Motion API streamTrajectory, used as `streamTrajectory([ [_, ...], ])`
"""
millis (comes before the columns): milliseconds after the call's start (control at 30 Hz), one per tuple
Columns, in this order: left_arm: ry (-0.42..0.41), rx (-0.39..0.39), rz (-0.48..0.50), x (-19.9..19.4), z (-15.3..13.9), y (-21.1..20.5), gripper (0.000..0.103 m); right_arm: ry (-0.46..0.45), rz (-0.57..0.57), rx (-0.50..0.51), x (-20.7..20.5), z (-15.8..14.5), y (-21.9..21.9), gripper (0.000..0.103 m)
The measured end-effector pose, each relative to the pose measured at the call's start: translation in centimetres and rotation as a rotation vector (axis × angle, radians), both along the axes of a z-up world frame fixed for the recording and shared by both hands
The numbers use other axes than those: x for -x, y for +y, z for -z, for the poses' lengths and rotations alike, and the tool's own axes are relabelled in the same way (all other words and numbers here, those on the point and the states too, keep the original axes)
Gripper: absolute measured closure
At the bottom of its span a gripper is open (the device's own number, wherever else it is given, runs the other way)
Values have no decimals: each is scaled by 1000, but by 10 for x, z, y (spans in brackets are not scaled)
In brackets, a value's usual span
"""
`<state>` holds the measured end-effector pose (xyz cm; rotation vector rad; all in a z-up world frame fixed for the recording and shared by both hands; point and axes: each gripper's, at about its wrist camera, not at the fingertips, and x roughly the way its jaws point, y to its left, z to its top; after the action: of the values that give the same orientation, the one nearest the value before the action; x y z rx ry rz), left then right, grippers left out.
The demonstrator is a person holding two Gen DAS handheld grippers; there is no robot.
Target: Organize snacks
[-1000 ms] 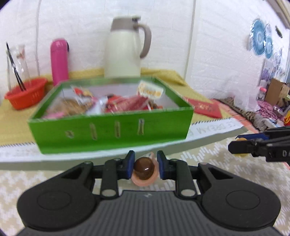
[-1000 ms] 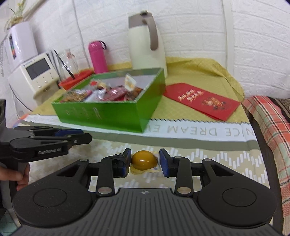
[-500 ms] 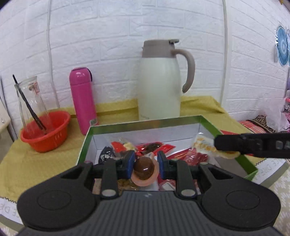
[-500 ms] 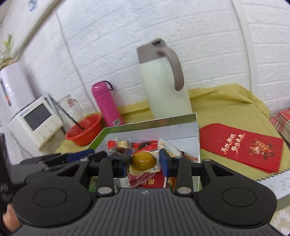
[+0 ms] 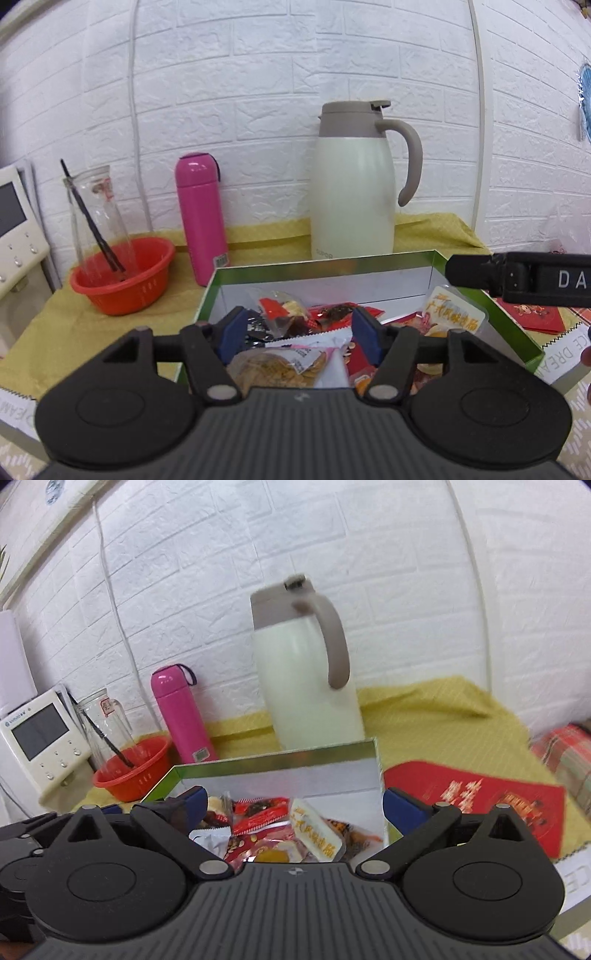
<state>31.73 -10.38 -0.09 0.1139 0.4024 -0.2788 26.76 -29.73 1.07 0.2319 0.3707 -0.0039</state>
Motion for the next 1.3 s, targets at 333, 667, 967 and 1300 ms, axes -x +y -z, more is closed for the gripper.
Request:
streamTrajectory([
  [333, 24, 80, -80, 80, -12, 35, 33, 78, 155, 138, 60, -8, 46, 0],
  [667, 50, 92, -231, 153, 4, 81, 30, 8, 146, 237, 150, 12, 91, 0],
  [967, 9, 46, -198, 189, 10, 82, 29, 25, 128, 190, 185, 31, 102, 0],
  [1300, -308, -7, -285, 249, 1, 65, 0, -25, 202, 143, 211, 27, 93, 0],
])
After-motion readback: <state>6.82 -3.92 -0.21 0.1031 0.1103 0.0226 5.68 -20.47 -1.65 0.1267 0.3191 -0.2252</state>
